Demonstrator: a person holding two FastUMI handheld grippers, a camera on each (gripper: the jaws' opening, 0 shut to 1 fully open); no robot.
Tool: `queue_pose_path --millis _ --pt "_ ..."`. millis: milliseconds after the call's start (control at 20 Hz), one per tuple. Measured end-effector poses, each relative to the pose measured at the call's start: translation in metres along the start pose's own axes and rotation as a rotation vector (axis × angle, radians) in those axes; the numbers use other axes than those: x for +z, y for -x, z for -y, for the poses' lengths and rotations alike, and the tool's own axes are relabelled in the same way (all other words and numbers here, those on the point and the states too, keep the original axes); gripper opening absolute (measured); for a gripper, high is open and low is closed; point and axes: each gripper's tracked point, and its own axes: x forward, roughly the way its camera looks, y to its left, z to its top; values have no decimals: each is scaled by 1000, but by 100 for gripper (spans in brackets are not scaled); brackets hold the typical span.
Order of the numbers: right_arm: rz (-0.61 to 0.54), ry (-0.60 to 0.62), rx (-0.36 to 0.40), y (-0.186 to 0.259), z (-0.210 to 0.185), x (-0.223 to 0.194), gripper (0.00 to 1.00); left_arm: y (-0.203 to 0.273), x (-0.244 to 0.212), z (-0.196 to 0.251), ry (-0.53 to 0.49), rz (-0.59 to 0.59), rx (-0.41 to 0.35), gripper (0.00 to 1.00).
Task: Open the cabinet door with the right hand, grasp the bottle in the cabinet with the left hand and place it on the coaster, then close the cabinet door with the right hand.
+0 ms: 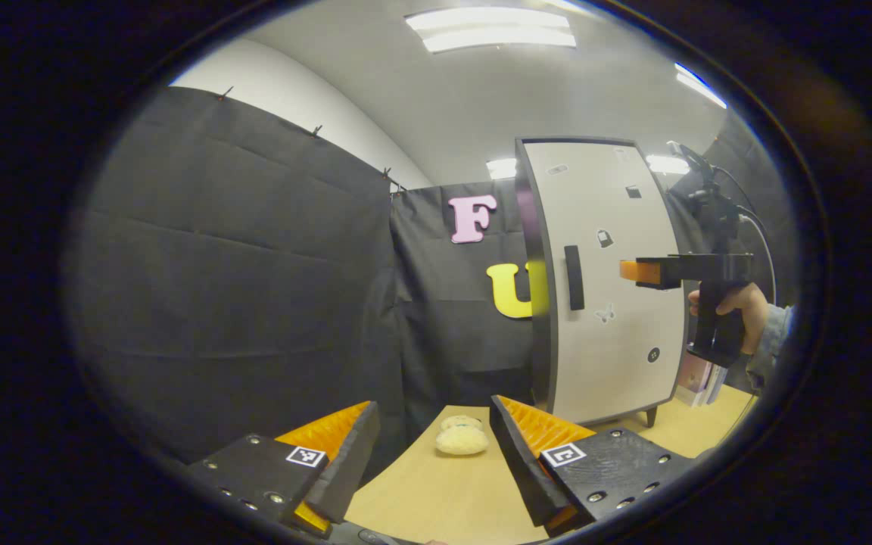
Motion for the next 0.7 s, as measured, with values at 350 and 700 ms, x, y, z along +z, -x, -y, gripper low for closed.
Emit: queue_pose_path --millis 350,700 --pt "-30 22 49 -62 -44 -3 94 -2 -7 -26 10 -8 46 88" --pt "-85 95 2 -120 -54 -17 77 -3 -17 -48 29 -29 91 88"
